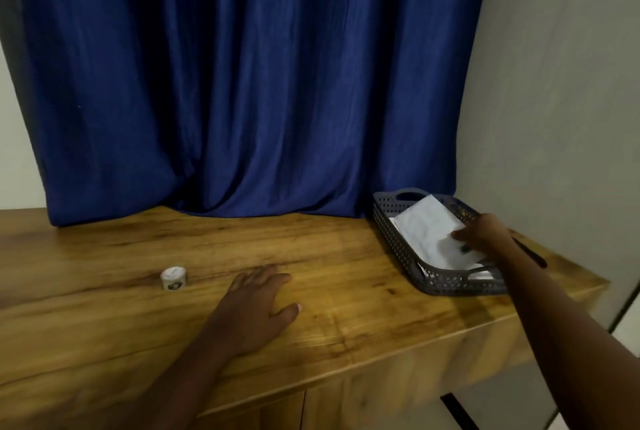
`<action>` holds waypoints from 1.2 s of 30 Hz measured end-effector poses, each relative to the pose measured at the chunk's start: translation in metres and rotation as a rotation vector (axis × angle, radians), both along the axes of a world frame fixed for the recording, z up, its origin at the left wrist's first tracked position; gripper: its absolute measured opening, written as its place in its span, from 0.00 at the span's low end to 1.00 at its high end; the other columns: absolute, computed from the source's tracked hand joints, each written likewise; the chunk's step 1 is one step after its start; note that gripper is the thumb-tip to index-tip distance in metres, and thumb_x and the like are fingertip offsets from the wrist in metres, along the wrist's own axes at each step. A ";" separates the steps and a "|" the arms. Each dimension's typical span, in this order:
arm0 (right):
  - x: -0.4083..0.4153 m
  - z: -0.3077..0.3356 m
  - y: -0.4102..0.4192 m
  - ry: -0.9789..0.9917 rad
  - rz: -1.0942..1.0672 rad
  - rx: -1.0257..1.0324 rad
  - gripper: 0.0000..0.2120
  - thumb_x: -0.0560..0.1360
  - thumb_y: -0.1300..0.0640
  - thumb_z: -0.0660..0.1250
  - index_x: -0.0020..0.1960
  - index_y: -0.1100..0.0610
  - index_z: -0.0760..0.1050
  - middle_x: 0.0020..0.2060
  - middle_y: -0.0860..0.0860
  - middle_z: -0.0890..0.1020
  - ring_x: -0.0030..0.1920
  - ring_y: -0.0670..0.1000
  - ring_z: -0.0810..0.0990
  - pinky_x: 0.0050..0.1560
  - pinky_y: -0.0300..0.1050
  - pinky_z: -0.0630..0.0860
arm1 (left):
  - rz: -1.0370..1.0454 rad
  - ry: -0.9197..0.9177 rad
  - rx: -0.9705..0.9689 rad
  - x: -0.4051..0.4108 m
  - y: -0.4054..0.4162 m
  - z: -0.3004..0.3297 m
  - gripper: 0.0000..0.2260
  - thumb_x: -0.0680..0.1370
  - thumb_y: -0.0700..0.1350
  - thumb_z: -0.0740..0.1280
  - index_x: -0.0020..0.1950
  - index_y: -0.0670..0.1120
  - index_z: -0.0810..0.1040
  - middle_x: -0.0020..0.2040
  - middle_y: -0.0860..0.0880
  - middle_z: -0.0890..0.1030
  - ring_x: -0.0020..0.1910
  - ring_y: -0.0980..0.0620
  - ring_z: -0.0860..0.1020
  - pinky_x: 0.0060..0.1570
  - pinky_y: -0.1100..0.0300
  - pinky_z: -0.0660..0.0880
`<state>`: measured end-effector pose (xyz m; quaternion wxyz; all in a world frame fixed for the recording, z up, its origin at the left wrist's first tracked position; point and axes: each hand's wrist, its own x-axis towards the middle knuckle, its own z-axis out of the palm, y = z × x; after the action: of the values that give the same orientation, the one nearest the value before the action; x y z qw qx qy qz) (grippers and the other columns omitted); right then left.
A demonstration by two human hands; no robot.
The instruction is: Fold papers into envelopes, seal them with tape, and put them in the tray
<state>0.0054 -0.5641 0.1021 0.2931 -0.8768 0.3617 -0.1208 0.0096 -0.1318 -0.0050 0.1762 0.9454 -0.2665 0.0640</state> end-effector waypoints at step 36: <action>-0.022 -0.106 0.361 0.129 0.880 -0.456 0.38 0.76 0.27 0.43 0.81 0.44 0.47 0.81 0.53 0.48 0.80 0.60 0.45 0.77 0.67 0.44 | 0.379 -0.087 -0.106 0.010 0.129 0.008 0.36 0.75 0.64 0.66 0.80 0.54 0.60 0.72 0.49 0.73 0.69 0.45 0.68 0.66 0.46 0.67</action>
<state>-0.0163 -0.2031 -0.0043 0.0940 -0.9937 -0.0609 -0.0074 0.0196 -0.0026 0.0030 0.1990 0.9644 -0.0875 0.1506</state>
